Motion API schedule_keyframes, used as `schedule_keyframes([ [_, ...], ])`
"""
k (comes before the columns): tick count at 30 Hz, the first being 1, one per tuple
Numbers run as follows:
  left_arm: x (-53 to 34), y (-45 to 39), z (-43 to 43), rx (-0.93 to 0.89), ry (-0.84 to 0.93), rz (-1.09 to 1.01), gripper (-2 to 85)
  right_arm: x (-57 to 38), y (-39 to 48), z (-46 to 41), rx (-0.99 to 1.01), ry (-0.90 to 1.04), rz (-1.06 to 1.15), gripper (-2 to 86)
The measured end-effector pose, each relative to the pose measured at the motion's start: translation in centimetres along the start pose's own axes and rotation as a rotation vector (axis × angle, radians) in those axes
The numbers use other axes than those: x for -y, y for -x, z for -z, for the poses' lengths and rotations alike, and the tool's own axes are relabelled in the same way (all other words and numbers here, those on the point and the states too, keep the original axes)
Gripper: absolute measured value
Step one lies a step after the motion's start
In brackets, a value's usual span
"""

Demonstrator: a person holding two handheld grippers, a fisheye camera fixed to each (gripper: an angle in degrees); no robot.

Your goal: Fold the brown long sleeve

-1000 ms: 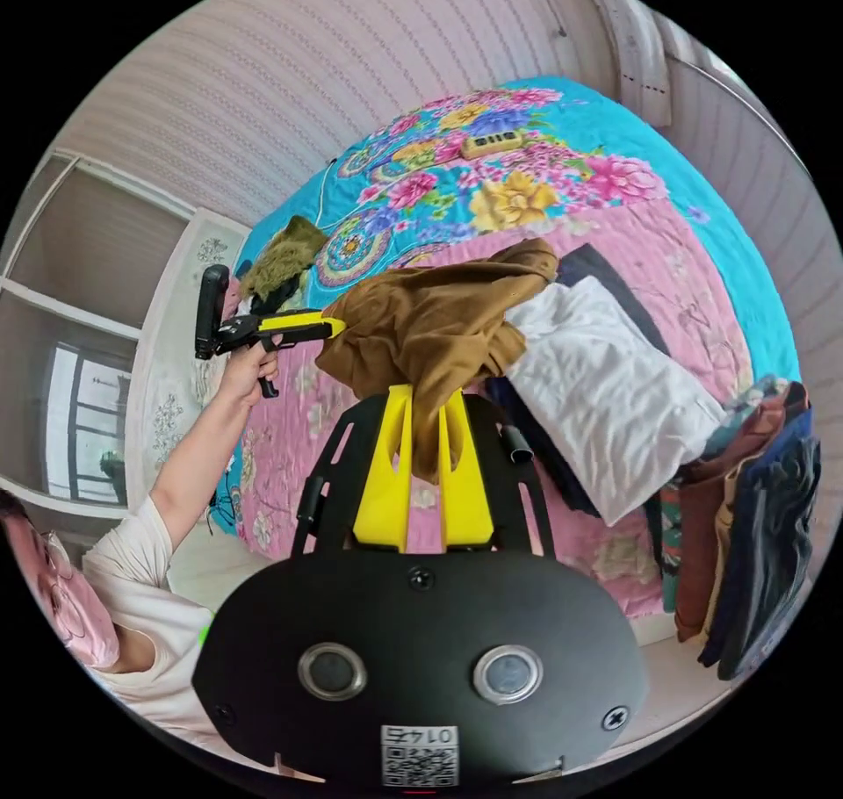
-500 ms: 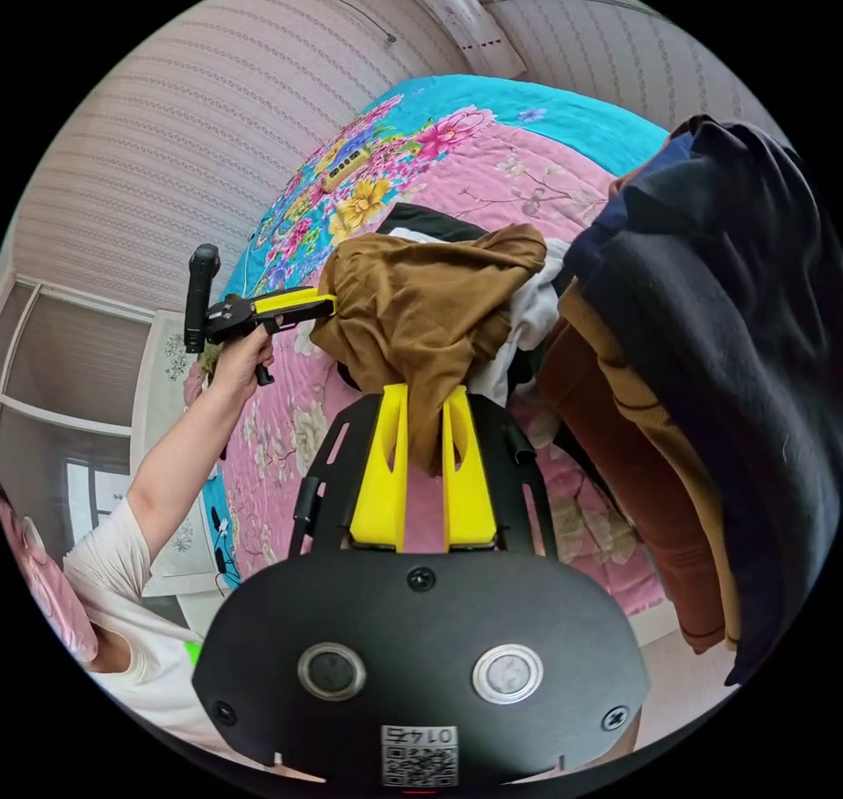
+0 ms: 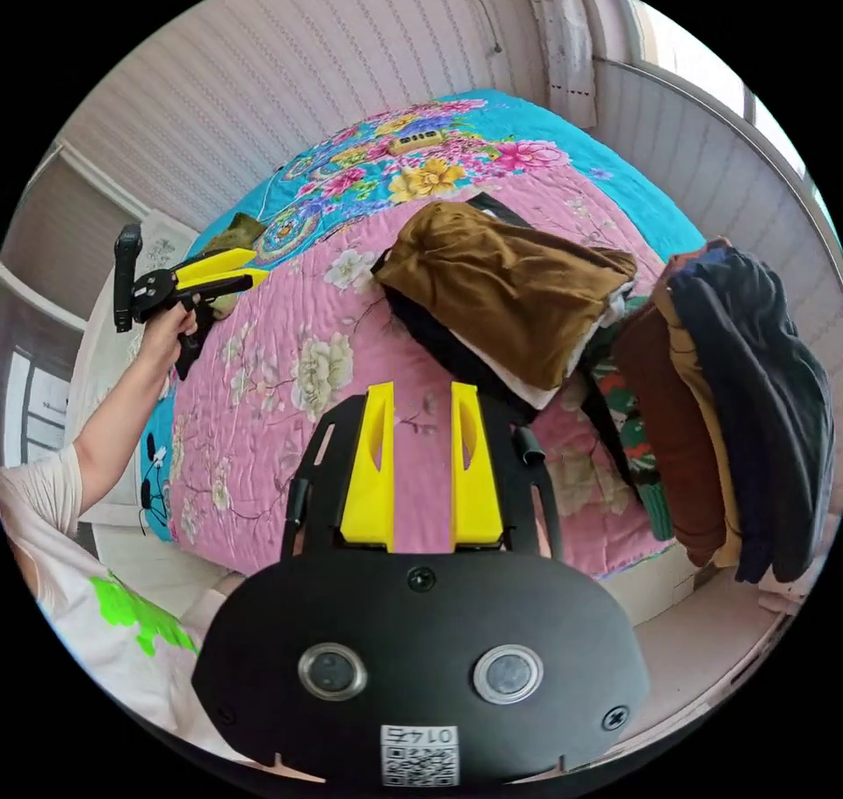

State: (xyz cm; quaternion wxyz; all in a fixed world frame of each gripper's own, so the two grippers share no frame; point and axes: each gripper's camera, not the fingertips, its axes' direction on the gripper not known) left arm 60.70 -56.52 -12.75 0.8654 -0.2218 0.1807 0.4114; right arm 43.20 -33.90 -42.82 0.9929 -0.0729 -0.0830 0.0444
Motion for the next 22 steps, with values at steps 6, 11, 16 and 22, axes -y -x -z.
schedule_keyframes([
  [6, -10.9, 2.1, 1.8, 0.025, 0.100, 0.113, 15.5, 0.4, 13.0, -6.8, 0.071, 0.127, 0.192, 11.0],
  [11, -20.8, 4.6, 3.0, 0.053, 0.165, 0.244, 15.9, 1.4, 25.4, -13.2, 0.102, 0.194, 0.340, 11.3],
  [16, -33.9, 5.7, 2.3, 0.072, 0.268, 0.410, 15.9, 1.9, 34.3, -19.5, 0.074, 0.276, 0.386, 11.4],
  [22, -45.3, 5.0, -1.3, 0.052, 0.338, 0.569, 15.8, 1.5, 42.1, -25.5, -0.075, 0.304, 0.433, 12.6],
])
